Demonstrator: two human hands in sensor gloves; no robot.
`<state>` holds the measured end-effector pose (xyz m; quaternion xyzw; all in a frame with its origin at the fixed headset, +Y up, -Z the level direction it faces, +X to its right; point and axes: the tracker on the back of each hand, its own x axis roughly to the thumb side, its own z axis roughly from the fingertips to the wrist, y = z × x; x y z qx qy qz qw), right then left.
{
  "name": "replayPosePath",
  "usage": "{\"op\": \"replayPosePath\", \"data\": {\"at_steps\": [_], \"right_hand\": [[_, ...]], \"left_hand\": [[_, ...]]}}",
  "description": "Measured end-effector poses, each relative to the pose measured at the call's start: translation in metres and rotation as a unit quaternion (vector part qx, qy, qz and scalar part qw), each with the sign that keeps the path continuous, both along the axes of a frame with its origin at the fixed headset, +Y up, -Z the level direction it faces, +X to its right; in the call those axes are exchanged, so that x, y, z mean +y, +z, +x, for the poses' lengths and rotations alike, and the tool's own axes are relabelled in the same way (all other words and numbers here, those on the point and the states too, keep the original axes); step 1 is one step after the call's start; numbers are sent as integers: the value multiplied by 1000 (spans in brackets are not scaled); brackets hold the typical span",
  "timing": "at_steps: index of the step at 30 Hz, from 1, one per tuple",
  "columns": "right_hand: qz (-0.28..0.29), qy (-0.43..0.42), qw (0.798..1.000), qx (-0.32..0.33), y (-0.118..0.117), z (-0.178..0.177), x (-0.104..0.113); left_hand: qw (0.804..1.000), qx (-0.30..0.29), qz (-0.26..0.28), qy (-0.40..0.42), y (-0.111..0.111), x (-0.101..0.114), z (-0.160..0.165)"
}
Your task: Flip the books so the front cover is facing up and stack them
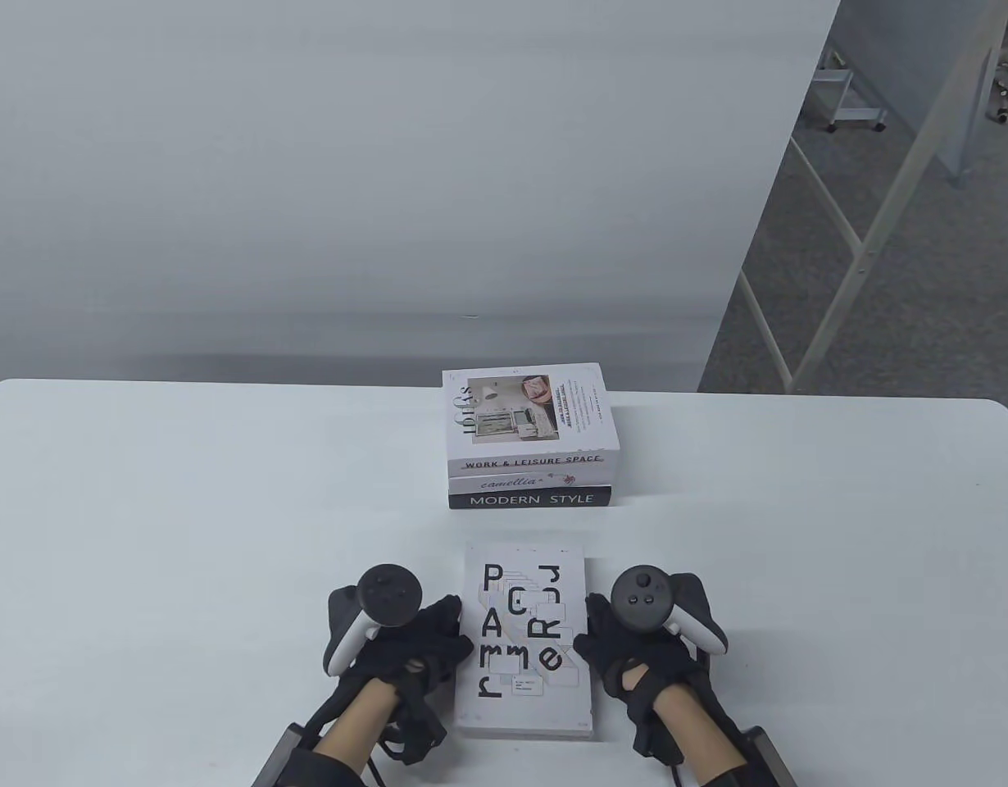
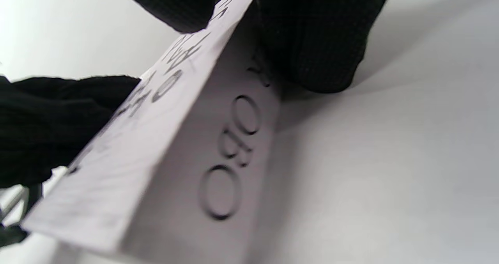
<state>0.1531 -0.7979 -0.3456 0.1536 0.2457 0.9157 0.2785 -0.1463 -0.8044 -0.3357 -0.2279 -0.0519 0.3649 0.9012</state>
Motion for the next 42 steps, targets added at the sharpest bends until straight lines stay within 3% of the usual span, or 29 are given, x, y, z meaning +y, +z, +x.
{"op": "replayPosePath", "data": {"at_steps": [14, 27, 36, 42], "right_hand": [[29, -7, 1000, 4, 4, 3, 3], [247, -21, 968, 51, 36, -14, 41], [323, 36, 937, 128, 48, -31, 40], [333, 66, 929, 149, 53, -38, 35]], "left_hand": [[1000, -15, 16, 6, 7, 0, 5], [1000, -10, -1, 16, 3, -4, -7], [1000, -10, -1, -1, 0, -4, -14], [1000, -12, 8, -16, -2, -3, -15]]}}
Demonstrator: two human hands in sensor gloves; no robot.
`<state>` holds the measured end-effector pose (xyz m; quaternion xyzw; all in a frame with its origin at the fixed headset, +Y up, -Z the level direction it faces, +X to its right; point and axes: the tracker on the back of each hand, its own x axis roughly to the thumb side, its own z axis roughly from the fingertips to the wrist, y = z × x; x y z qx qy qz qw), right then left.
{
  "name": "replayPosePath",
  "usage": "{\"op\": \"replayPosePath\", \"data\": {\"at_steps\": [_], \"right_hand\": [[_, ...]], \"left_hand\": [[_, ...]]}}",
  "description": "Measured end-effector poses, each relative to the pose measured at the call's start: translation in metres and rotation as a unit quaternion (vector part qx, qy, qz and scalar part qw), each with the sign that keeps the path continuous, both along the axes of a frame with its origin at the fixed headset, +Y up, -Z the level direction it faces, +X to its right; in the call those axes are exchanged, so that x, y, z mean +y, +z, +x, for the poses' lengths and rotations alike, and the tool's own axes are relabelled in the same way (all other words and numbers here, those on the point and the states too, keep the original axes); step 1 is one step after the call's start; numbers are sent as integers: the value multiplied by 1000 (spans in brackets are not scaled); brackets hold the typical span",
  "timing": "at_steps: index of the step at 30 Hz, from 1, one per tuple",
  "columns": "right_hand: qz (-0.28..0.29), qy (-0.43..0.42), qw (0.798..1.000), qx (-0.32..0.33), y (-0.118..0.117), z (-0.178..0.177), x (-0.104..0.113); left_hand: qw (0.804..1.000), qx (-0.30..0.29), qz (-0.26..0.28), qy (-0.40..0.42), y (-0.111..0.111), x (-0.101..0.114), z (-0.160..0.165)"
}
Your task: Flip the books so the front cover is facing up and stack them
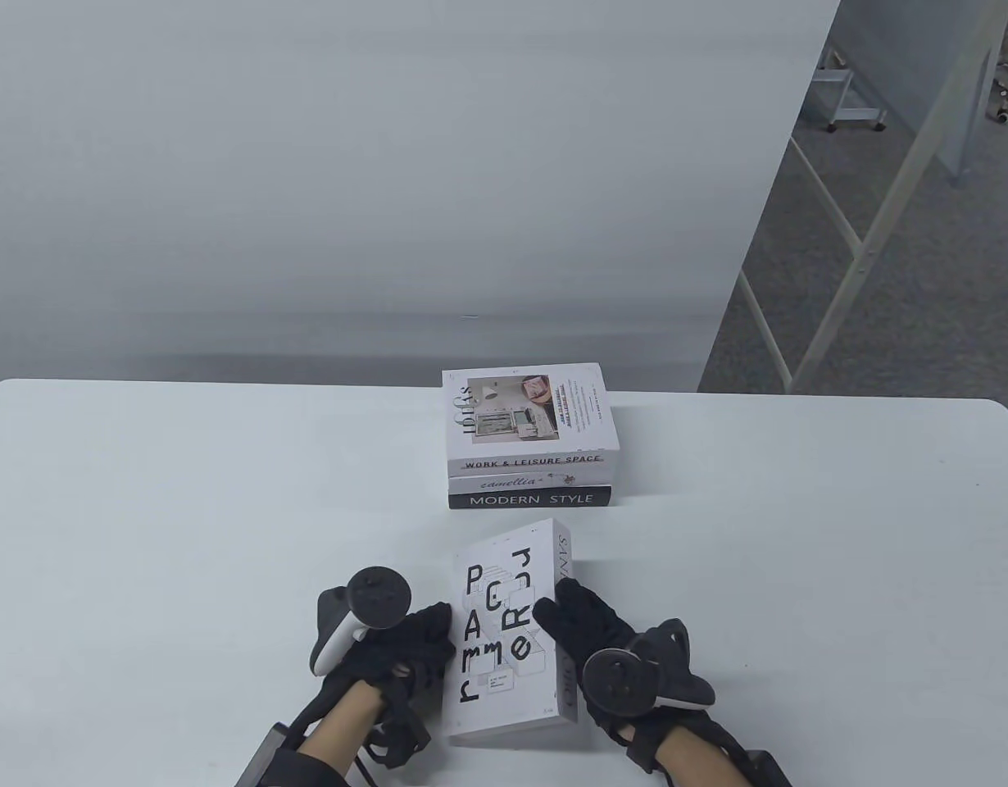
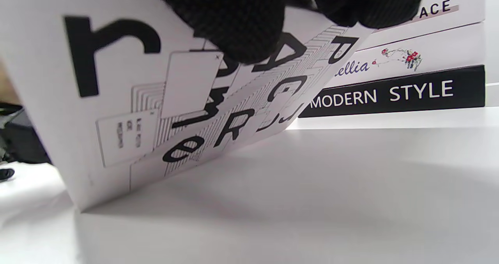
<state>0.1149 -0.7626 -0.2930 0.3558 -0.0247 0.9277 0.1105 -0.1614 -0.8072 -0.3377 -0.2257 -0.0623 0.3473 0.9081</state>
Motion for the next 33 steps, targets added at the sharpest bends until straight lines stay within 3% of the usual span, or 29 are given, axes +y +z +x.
{"op": "replayPosePath", "data": {"at_steps": [7, 10, 14, 18, 22, 24, 29, 33], "right_hand": [[33, -2, 999, 10, 0, -1, -1], [34, -10, 999, 8, -1, 2, -1], [95, -11, 995, 22, 1, 4, -1], [84, -34, 996, 7, -3, 10, 0], [62, -85, 994, -23, -11, 20, 3], [49, -107, 992, -38, -14, 24, 4], [-23, -209, 973, -94, -23, 33, 4], [-79, -296, 941, -145, -27, 36, -1]], "left_hand": [[1000, 2, 12, -18, -1, 2, 2], [995, -14, 72, -62, -2, 11, 5], [992, -40, 105, -63, -3, 25, 10], [958, -77, 215, -173, 1, 70, 9], [891, -77, 321, -311, 17, 122, 0], [869, -85, 356, -334, 24, 137, -7], [870, -79, 362, -325, 34, 160, -25], [867, -71, 355, -342, 38, 172, -38]]}}
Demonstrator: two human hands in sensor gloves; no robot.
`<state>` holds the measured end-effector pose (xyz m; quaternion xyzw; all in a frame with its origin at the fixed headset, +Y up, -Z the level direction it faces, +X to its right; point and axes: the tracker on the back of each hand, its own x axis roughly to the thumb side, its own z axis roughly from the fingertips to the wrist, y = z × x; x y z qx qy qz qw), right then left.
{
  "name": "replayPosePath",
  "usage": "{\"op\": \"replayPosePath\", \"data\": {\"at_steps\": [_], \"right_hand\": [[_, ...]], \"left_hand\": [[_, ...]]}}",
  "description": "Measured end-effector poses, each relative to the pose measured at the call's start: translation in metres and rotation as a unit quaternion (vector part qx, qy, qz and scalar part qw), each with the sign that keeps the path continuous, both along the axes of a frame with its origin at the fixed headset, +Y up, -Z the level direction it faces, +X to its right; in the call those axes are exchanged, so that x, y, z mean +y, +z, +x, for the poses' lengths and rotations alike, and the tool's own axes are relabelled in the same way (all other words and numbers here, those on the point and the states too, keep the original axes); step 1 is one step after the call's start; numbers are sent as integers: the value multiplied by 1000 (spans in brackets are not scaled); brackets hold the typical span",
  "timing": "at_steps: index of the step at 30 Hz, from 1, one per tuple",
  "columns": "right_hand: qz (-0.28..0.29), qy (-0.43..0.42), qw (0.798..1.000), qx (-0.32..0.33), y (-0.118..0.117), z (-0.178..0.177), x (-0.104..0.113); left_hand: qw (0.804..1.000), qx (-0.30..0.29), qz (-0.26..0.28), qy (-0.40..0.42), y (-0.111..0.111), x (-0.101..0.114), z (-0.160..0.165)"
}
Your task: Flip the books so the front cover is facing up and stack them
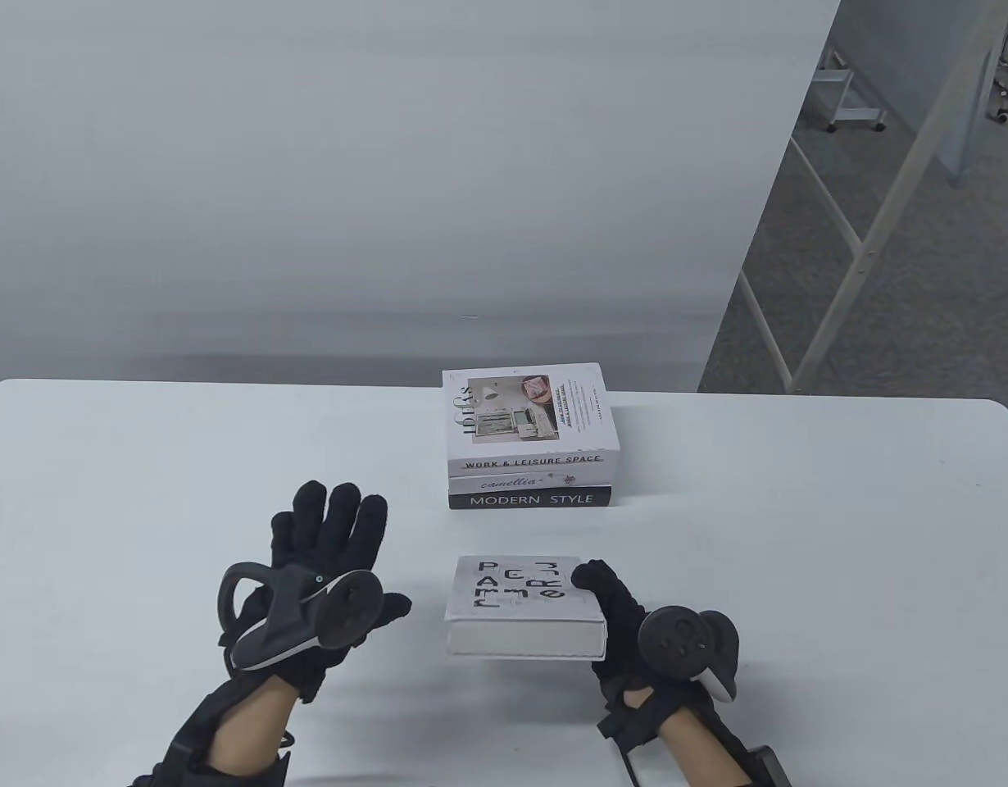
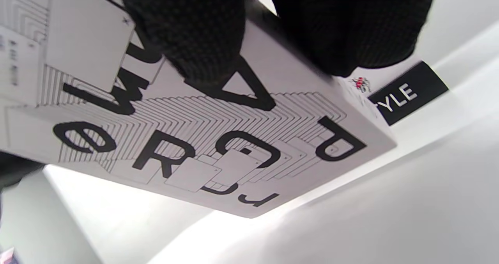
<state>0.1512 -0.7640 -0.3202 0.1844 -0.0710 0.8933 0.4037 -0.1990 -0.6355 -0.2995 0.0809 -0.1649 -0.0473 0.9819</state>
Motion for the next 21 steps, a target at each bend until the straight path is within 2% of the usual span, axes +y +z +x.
{"op": "replayPosePath", "data": {"at_steps": [5, 9, 16, 21], "right_hand": [[-63, -101, 992, -33, -15, 0, -2], [-113, -178, 975, -70, -41, -1, 9], [-174, -228, 952, -106, -87, -5, 39], [-223, -232, 938, -127, -114, -11, 41]], "left_hand": [[999, -27, 14, 38, 9, 15, -7], [999, -20, 24, 36, 17, 24, -14], [998, 2, 28, 55, 18, 30, -33], [998, 6, 28, 61, 17, 31, -38]]}}
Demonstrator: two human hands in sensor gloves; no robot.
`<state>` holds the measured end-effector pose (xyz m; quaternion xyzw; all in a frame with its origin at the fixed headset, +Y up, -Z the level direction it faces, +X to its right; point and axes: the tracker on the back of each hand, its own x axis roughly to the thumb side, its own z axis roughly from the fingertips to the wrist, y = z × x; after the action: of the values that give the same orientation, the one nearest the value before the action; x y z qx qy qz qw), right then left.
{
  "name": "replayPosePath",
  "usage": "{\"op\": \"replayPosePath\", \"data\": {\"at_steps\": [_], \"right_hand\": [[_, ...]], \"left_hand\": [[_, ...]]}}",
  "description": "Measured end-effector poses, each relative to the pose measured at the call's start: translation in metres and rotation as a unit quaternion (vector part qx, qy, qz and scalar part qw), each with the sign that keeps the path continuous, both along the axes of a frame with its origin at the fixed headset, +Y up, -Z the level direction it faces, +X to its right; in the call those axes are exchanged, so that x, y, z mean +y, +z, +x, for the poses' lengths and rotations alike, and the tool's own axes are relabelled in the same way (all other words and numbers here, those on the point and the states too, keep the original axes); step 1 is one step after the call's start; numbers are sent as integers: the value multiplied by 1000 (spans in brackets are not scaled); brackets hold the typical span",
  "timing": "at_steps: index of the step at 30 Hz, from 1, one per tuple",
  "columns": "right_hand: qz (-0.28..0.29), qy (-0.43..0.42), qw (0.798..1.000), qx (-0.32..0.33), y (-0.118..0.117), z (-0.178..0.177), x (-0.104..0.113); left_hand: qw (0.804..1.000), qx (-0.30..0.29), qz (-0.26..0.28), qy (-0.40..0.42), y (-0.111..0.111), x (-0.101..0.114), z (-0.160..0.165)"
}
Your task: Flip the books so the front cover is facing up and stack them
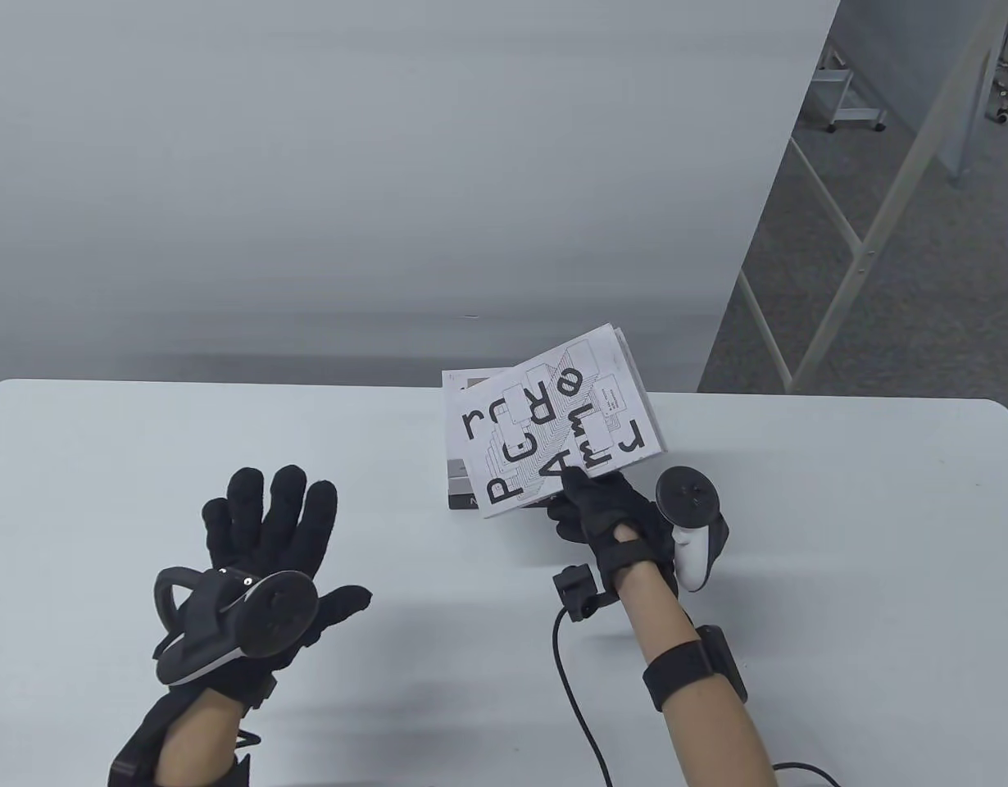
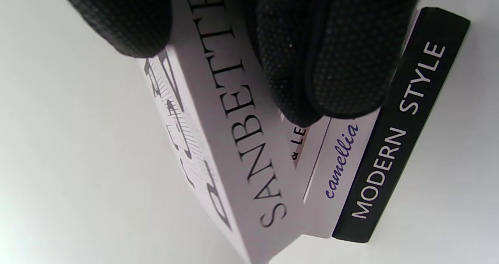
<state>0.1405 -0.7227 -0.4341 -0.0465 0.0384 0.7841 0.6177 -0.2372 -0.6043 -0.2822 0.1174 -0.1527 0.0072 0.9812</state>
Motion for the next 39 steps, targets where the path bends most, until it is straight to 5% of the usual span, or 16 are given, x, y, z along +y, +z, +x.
{"op": "replayPosePath", "data": {"at_steps": [19, 39], "right_hand": [[-113, -62, 991, -34, -55, -36, -3], [-128, -131, 981, 69, -41, -42, -22]], "left_hand": [[1000, 4, -14, 22, -5, -3, -10], [999, 8, -32, 10, -9, -11, -5]]}}
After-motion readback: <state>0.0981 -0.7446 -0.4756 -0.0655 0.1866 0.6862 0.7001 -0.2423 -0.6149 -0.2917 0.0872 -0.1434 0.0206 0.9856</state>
